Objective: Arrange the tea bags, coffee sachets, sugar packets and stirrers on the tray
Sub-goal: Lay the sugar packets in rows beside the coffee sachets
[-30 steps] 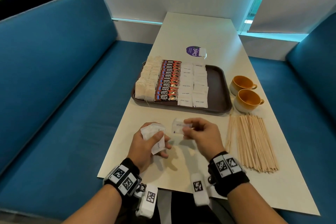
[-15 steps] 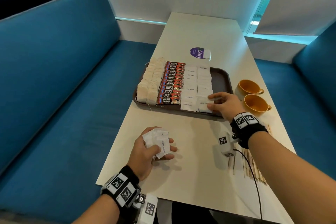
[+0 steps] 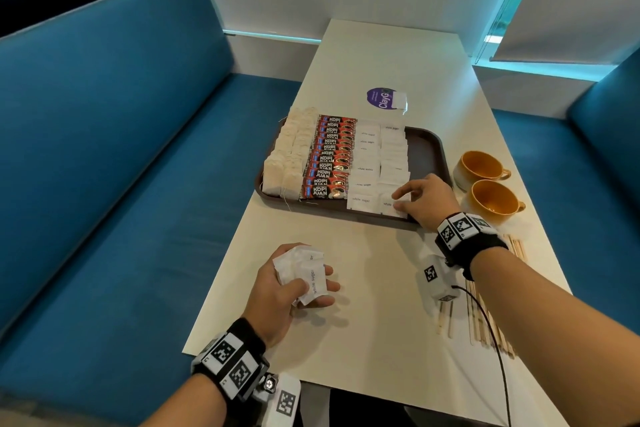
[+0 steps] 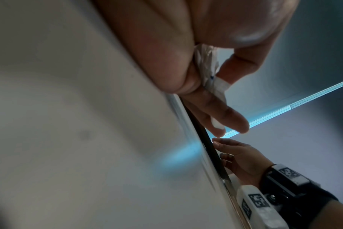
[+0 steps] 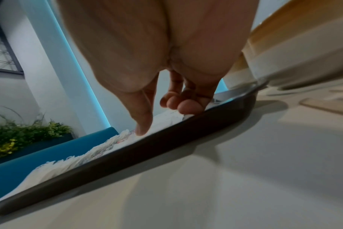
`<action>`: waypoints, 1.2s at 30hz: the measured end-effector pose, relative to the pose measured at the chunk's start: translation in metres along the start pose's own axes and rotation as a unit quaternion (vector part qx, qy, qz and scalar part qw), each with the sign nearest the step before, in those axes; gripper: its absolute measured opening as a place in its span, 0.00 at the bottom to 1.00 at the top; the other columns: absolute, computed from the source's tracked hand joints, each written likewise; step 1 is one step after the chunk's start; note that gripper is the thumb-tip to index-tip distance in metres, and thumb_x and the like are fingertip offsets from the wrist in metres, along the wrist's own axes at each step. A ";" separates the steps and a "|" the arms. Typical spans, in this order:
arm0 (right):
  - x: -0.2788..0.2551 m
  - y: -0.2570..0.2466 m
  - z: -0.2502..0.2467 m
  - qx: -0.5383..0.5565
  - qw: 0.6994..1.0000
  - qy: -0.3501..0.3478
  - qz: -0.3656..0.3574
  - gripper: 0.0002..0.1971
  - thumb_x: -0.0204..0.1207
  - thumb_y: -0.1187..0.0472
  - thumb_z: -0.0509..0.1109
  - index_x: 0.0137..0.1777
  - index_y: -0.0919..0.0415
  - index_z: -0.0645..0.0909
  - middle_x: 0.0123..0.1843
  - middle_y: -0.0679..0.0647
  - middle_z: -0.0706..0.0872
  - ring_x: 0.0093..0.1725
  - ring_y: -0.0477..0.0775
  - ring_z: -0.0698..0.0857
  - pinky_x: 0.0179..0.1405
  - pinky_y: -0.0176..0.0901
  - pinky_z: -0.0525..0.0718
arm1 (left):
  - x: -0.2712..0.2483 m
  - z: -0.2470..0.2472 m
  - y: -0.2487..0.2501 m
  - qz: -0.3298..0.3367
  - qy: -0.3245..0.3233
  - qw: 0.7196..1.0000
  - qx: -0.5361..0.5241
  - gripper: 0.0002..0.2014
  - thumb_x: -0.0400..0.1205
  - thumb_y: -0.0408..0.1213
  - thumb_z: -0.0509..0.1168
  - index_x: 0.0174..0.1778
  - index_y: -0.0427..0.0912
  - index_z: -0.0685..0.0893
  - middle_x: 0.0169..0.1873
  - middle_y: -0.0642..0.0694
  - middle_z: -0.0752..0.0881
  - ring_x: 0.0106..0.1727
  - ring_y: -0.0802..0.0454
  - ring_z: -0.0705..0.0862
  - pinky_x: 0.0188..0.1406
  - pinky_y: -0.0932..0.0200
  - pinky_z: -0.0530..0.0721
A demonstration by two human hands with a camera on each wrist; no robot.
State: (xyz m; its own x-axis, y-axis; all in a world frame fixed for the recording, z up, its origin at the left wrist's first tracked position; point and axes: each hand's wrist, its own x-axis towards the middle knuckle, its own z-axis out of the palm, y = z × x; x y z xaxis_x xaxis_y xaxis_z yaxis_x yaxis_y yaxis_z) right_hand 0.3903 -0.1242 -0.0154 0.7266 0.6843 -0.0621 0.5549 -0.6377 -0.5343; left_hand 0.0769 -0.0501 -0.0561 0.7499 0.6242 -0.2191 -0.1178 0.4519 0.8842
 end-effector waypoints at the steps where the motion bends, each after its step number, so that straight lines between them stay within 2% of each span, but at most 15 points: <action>1: 0.000 -0.001 0.001 0.001 1.000 -0.005 -0.003 0.06 0.73 0.54 0.83 0.46 0.45 0.90 0.50 0.46 0.77 0.45 0.42 0.77 0.51 0.40 0.75 | 0.000 0.000 0.000 0.000 0.001 1.000 -0.001 0.27 0.69 0.21 0.57 0.65 0.39 0.81 0.54 0.23 0.87 0.54 0.20 0.89 0.49 0.32 0.91; 4: 0.000 -0.005 0.005 -0.001 0.999 -0.054 0.001 0.04 0.73 0.54 0.83 0.45 0.47 0.91 0.48 0.47 0.84 0.45 0.42 0.80 0.47 0.37 0.76 | 0.000 -0.001 0.000 -0.001 0.001 1.000 -0.003 0.27 0.70 0.21 0.57 0.65 0.39 0.80 0.54 0.22 0.87 0.54 0.20 0.89 0.48 0.33 0.91; 7: 0.002 -0.005 0.007 0.011 0.998 -0.062 0.011 0.04 0.73 0.56 0.83 0.45 0.48 0.92 0.45 0.49 0.88 0.45 0.44 0.84 0.38 0.32 0.77 | 0.000 -0.001 -0.001 0.000 0.005 1.000 -0.002 0.27 0.70 0.21 0.58 0.66 0.37 0.79 0.54 0.23 0.87 0.53 0.21 0.89 0.44 0.38 0.92; 11: 0.005 -0.006 0.009 0.008 0.999 -0.052 0.013 0.04 0.73 0.56 0.83 0.46 0.49 0.92 0.43 0.48 0.87 0.46 0.47 0.85 0.37 0.32 0.76 | 0.001 -0.002 -0.001 0.003 0.003 1.000 0.002 0.27 0.70 0.21 0.58 0.67 0.37 0.79 0.54 0.23 0.87 0.54 0.21 0.89 0.46 0.37 0.91; 14: 0.003 -0.008 0.009 0.022 0.998 -0.052 0.018 0.05 0.75 0.55 0.82 0.49 0.50 0.92 0.45 0.48 0.87 0.48 0.48 0.85 0.41 0.36 0.78 | 0.001 -0.002 -0.002 0.005 0.001 1.000 0.001 0.26 0.70 0.22 0.59 0.67 0.37 0.79 0.54 0.23 0.87 0.54 0.21 0.89 0.46 0.38 0.92; 18: -0.019 -0.016 0.007 0.106 0.994 0.037 0.010 0.04 0.77 0.52 0.79 0.47 0.50 0.90 0.44 0.47 0.88 0.45 0.45 0.85 0.46 0.41 0.82 | 0.000 -0.002 -0.001 0.011 -0.011 1.000 0.005 0.25 0.74 0.22 0.62 0.68 0.38 0.78 0.57 0.25 0.88 0.57 0.23 0.89 0.48 0.38 0.92; 20: -0.041 -0.027 0.010 0.157 0.986 0.051 -0.008 0.03 0.76 0.52 0.80 0.44 0.49 0.91 0.41 0.48 0.88 0.39 0.45 0.84 0.43 0.41 0.82 | -0.001 -0.001 -0.001 0.011 -0.014 1.000 0.003 0.24 0.76 0.22 0.65 0.70 0.38 0.78 0.58 0.26 0.88 0.58 0.24 0.89 0.49 0.38 0.92; 22: -0.069 -0.039 0.019 0.207 0.978 0.013 -0.026 0.03 0.75 0.51 0.81 0.44 0.48 0.91 0.40 0.48 0.89 0.36 0.45 0.83 0.40 0.40 0.83 | -0.001 -0.001 -0.001 0.007 -0.011 1.000 -0.007 0.24 0.77 0.22 0.68 0.71 0.36 0.77 0.59 0.26 0.88 0.58 0.22 0.89 0.48 0.36 0.92; 25: -0.110 -0.055 0.037 0.276 0.958 -0.065 -0.029 0.07 0.74 0.50 0.81 0.49 0.47 0.90 0.42 0.52 0.91 0.38 0.49 0.86 0.41 0.50 0.90 | 0.001 -0.003 -0.003 0.002 0.006 1.000 0.003 0.25 0.77 0.22 0.72 0.69 0.37 0.79 0.60 0.25 0.87 0.57 0.21 0.89 0.51 0.24 0.88; 27: -0.132 -0.061 0.047 0.319 0.941 -0.108 -0.011 0.09 0.74 0.56 0.82 0.53 0.51 0.89 0.43 0.58 0.91 0.36 0.53 0.87 0.38 0.53 0.89 | 0.000 -0.003 -0.002 -0.002 0.018 1.000 0.016 0.23 0.78 0.19 0.73 0.68 0.38 0.80 0.60 0.27 0.88 0.56 0.23 0.90 0.52 0.21 0.86; 30: -0.154 -0.064 0.057 0.365 0.921 -0.138 0.019 0.11 0.72 0.65 0.83 0.53 0.60 0.87 0.41 0.59 0.90 0.32 0.59 0.90 0.29 0.49 0.88 | -0.001 -0.001 0.000 -0.001 0.019 1.000 0.010 0.22 0.79 0.17 0.71 0.67 0.37 0.81 0.61 0.29 0.87 0.58 0.29 0.90 0.46 0.33 0.92; 32: -0.162 -0.063 0.061 0.377 0.916 -0.128 0.038 0.08 0.73 0.66 0.82 0.50 0.64 0.87 0.36 0.58 0.90 0.30 0.58 0.88 0.29 0.49 0.87 | -0.002 0.001 0.002 0.002 0.025 1.000 0.009 0.21 0.79 0.20 0.72 0.66 0.39 0.81 0.61 0.31 0.88 0.57 0.30 0.91 0.40 0.40 0.94; 34: -0.165 -0.060 0.062 0.390 0.913 -0.103 0.063 0.06 0.75 0.67 0.80 0.47 0.69 0.87 0.33 0.59 0.88 0.29 0.56 0.86 0.30 0.49 0.85 | -0.004 0.003 0.004 -0.007 0.035 0.999 0.011 0.19 0.79 0.28 0.74 0.65 0.43 0.82 0.58 0.33 0.90 0.54 0.28 0.92 0.36 0.39 0.94; 36: -0.167 -0.061 0.060 0.436 0.893 -0.067 0.090 0.06 0.76 0.69 0.79 0.45 0.70 0.85 0.32 0.62 0.86 0.29 0.56 0.84 0.30 0.49 0.84 | -0.005 0.003 0.004 -0.024 0.037 0.999 0.022 0.16 0.81 0.37 0.73 0.65 0.49 0.82 0.55 0.35 0.92 0.47 0.25 0.92 0.32 0.36 0.92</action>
State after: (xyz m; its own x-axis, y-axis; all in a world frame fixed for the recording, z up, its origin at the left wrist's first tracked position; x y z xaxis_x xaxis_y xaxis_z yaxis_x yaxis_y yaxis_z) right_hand 0.2110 -0.1786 -0.0232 0.6840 0.6728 -0.2819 -0.1338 -0.2641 -0.9552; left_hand 0.0751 -0.0532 -0.0501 0.7041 0.6482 -0.2900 -0.0526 0.4549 0.8890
